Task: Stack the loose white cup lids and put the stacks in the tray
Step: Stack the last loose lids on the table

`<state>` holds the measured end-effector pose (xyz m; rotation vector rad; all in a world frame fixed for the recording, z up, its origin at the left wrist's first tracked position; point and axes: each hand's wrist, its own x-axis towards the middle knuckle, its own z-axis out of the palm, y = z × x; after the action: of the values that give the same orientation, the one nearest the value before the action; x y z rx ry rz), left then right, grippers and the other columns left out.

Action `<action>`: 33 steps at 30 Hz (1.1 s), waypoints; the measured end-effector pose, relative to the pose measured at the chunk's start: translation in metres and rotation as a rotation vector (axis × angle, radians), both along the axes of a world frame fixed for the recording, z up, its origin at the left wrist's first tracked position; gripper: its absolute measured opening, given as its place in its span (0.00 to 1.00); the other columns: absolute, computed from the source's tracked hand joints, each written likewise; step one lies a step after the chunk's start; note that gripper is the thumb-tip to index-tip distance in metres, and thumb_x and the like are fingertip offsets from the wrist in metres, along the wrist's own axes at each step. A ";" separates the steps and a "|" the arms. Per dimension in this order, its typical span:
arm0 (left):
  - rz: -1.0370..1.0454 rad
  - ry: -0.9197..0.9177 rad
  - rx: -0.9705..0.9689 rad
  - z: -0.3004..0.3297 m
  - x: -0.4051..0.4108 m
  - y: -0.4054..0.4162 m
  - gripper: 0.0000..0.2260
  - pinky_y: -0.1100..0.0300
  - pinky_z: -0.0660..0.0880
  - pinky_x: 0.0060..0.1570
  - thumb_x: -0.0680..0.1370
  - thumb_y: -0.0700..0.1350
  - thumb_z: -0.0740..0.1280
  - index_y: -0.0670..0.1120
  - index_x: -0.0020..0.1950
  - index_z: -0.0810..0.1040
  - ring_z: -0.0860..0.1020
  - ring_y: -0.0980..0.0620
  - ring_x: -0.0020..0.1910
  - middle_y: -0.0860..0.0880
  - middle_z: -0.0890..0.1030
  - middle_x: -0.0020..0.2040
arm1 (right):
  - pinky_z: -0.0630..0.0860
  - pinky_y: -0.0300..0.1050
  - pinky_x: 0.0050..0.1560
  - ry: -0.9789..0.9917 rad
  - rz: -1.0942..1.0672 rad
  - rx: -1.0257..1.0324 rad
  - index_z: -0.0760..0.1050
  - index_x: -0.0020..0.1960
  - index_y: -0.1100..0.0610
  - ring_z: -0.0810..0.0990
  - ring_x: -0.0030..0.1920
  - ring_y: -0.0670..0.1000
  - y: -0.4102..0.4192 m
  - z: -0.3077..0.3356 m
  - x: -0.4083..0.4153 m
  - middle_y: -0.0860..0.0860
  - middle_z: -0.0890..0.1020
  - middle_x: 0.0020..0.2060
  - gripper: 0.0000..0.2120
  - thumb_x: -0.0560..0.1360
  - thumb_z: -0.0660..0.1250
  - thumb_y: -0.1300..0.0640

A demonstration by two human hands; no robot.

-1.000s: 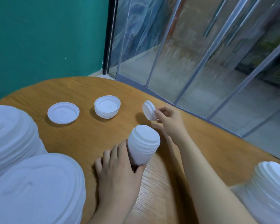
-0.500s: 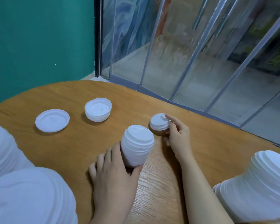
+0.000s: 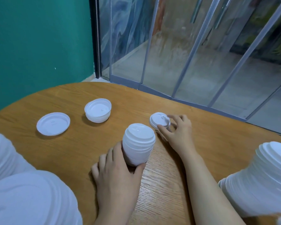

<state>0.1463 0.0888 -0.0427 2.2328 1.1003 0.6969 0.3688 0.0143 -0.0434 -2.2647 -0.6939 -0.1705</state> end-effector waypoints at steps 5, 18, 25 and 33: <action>-0.006 0.002 -0.014 0.000 0.000 0.000 0.32 0.55 0.58 0.61 0.68 0.64 0.76 0.56 0.68 0.71 0.71 0.53 0.60 0.60 0.78 0.58 | 0.64 0.54 0.69 -0.067 -0.094 -0.270 0.72 0.71 0.49 0.66 0.71 0.53 0.010 0.002 -0.001 0.48 0.73 0.69 0.39 0.69 0.67 0.26; -0.002 0.001 0.001 -0.001 0.001 0.000 0.33 0.55 0.60 0.60 0.67 0.64 0.77 0.55 0.68 0.72 0.73 0.52 0.59 0.60 0.78 0.55 | 0.76 0.38 0.53 0.355 0.184 0.209 0.79 0.60 0.47 0.80 0.55 0.37 0.006 0.041 -0.008 0.41 0.83 0.56 0.19 0.71 0.79 0.47; 0.000 -0.005 0.010 -0.003 0.001 0.001 0.32 0.52 0.63 0.61 0.67 0.63 0.77 0.56 0.68 0.73 0.74 0.50 0.60 0.59 0.79 0.57 | 0.74 0.38 0.62 0.320 0.512 -0.132 0.78 0.61 0.41 0.79 0.59 0.37 0.000 0.104 -0.032 0.37 0.82 0.56 0.23 0.69 0.82 0.48; 0.006 0.002 0.009 -0.003 0.001 0.000 0.32 0.51 0.65 0.62 0.67 0.62 0.78 0.56 0.67 0.72 0.73 0.51 0.59 0.59 0.79 0.57 | 0.73 0.47 0.70 0.365 0.647 -0.325 0.76 0.68 0.40 0.76 0.64 0.36 0.005 0.110 -0.045 0.34 0.81 0.61 0.30 0.69 0.82 0.45</action>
<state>0.1475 0.0891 -0.0458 2.2392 1.1066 0.7036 0.3241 0.0188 0.0667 -2.1482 -1.2691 0.6895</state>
